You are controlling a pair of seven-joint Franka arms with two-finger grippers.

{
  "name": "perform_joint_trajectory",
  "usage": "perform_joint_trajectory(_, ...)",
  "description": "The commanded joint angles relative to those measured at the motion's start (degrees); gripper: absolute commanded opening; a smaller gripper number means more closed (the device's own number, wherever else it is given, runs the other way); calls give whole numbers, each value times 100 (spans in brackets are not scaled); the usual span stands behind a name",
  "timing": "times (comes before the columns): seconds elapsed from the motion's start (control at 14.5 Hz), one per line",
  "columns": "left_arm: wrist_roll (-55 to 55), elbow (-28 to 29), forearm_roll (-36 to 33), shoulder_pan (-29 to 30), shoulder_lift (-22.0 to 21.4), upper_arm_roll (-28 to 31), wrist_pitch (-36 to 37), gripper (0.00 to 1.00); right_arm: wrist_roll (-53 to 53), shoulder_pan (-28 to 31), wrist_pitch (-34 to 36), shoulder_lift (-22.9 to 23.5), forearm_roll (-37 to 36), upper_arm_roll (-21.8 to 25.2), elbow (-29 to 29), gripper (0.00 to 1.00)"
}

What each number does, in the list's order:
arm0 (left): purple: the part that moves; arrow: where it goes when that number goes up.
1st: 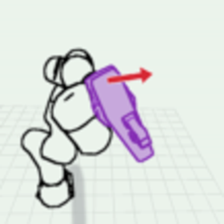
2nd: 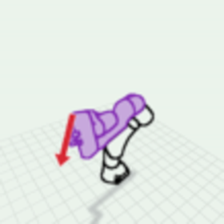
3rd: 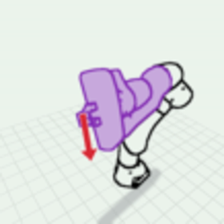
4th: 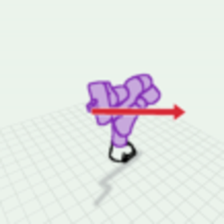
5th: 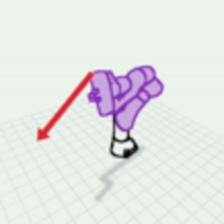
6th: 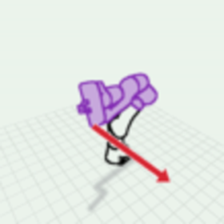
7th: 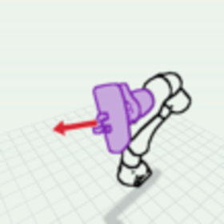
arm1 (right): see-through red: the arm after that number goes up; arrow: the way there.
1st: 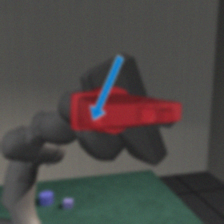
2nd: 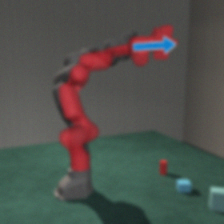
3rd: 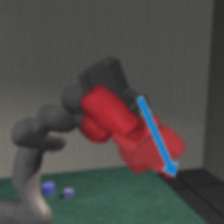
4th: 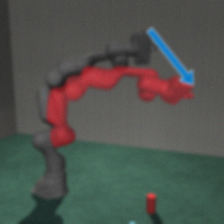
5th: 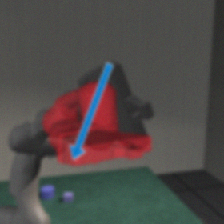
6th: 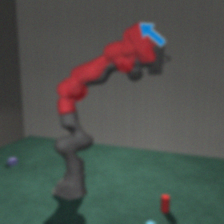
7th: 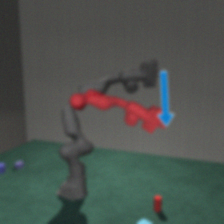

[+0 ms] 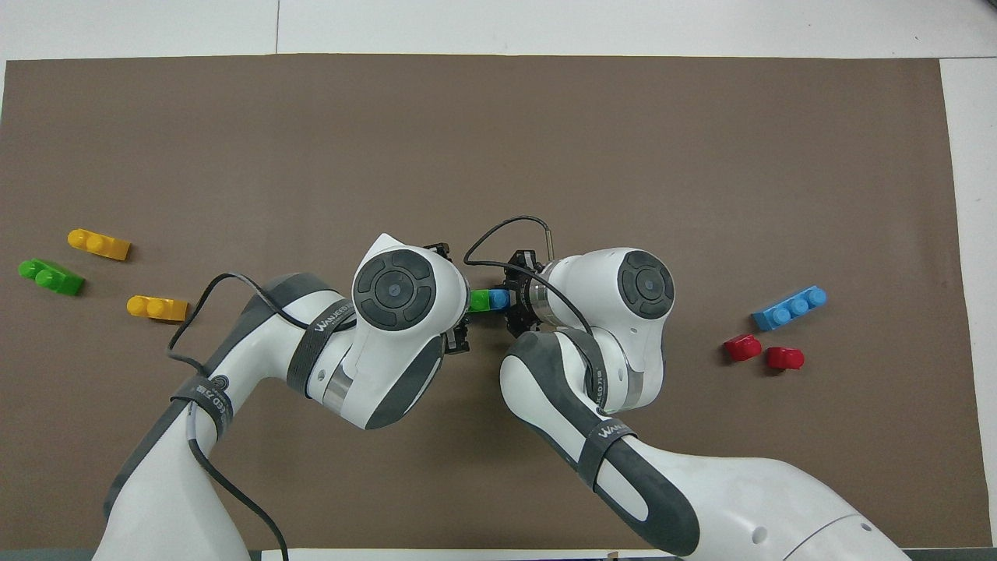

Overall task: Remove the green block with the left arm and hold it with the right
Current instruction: 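Close the left gripper on green while the right gripper closes on blue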

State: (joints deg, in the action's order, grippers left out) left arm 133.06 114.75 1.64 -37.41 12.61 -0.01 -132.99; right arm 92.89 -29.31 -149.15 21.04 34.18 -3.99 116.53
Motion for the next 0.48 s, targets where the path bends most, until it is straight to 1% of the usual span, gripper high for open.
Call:
perform_joint_trajectory(0.0,80,109,-77,-65,-22,45,-140,100,-192,22,-114,5,317,-6,36,0)
perform_joint_trajectory(0.07,89,144,-77,-91,-22,45,-183,99,-192,22,-114,5,361,-6,36,0)
perform_joint_trajectory(0.21,98,189,-111,-127,-22,45,-254,80,-192,22,-114,5,362,-6,45,0)
perform_joint_trajectory(0.41,141,189,-112,-135,-22,45,-254,73,-192,31,-123,5,370,-6,54,0)
